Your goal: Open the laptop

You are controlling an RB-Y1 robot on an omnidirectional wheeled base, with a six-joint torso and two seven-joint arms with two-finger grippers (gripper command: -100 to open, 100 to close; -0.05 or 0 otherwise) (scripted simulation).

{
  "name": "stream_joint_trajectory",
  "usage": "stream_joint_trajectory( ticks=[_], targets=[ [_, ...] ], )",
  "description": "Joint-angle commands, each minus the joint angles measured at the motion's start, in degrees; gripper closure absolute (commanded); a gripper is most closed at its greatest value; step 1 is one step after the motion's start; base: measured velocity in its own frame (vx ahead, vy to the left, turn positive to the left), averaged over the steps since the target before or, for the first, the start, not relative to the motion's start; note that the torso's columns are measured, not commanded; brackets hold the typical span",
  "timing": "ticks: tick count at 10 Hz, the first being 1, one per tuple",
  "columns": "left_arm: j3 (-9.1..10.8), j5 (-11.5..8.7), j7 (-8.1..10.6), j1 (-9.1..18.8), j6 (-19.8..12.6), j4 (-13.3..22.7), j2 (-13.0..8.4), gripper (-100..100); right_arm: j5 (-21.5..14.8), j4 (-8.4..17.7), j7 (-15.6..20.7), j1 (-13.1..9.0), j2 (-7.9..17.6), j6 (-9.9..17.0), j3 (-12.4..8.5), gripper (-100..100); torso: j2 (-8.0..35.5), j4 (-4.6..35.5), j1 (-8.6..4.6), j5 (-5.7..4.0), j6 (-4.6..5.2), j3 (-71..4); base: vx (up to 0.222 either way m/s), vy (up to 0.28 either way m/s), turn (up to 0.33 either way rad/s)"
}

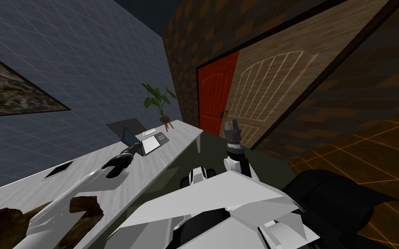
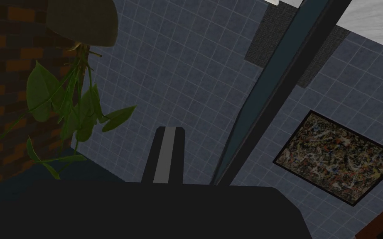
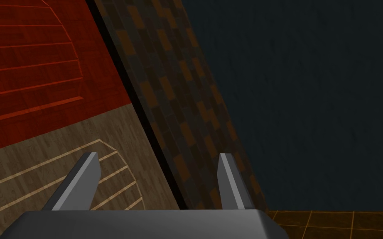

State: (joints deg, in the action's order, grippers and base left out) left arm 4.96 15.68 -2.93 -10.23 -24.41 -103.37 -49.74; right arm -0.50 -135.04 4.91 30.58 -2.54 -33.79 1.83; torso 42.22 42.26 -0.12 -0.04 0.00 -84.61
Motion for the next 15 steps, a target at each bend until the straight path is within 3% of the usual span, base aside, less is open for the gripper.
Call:
stream_joint_trajectory(
  ticks=[1,2,3,15],
  targets=[
    [-1.15,-0.8,-1.13,-2.0,-3.5,-1.4,-4.7,100,0.0,0.0,0.0,0.0,0.0,0.0,0.0,0,0.0,0.0,0.06,0.02,0.01,0.0,0.059,-0.083,-0.072],
    [-0.86,-0.7,-0.81,-1.5,-2.6,-1.1,-3.6,100,0.0,0.0,0.0,0.0,0.0,0.0,0.0,0,0.1,0.0,0.11,0.04,0.00,0.0,0.026,-0.038,-0.010],
    [-0.55,-2.1,-0.79,-2.0,-4.1,-2.0,-5.7,-100,0.0,0.0,0.0,0.0,0.0,0.0,0.0,0,0.2,0.0,0.27,0.08,-0.02,0.1,-0.004,0.001,-0.017],
    [1.89,-11.8,0.01,-4.9,-13.1,-7.0,-18.8,-100,0.0,0.0,0.0,0.0,0.0,0.0,0.0,0,0.1,0.1,0.11,0.02,-0.04,0.1,-0.022,0.023,-0.014]
  ],
)
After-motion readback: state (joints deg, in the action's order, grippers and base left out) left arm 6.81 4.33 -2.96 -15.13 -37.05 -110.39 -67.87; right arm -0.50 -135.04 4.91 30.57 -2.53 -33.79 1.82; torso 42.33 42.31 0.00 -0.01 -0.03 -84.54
